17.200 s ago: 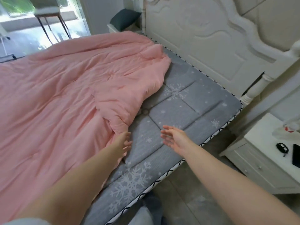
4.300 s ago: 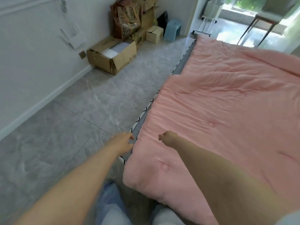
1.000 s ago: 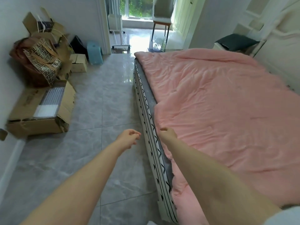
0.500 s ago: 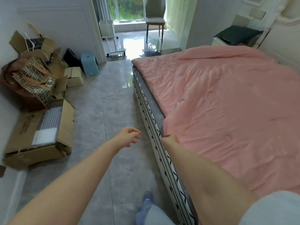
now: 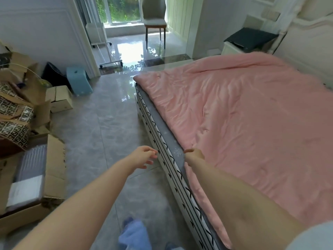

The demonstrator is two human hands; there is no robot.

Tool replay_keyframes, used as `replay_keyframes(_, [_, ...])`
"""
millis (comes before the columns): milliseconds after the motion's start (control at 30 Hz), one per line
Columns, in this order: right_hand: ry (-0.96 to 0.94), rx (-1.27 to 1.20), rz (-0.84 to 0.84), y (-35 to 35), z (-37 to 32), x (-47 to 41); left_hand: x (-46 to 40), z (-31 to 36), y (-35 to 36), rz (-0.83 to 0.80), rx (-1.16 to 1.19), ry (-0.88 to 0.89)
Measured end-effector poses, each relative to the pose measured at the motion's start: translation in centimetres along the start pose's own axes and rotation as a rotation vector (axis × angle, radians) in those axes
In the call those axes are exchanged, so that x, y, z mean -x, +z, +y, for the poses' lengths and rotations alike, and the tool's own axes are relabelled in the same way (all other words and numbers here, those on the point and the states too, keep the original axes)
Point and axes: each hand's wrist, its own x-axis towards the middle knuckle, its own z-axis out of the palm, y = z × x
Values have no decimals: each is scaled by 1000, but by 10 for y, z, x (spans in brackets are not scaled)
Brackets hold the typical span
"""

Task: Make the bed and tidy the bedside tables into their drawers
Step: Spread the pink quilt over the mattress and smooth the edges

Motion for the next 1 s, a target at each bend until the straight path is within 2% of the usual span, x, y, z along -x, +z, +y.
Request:
replay_keyframes(200, [91, -74, 97, 16, -48, -25, -66, 64, -76, -81, -225, 163])
replay_keyframes(400, [159, -81, 135, 37, -60, -36, -143, 107, -112, 76, -266, 199])
replay_keyframes(633, [335, -240, 242, 27, -47, -82, -214, 133, -73, -223, -407, 125])
replay_keyframes(767, [370, -288, 295, 15, -50, -131, -265, 162, -56, -293, -500, 165])
replay_keyframes(933, [426, -274, 201, 16, -70, -191, -325, 192, -48, -376, -654, 210])
replay_keyframes(1000, [425, -211, 102, 15, -76, -200, -338, 195, -48, -414, -666, 211])
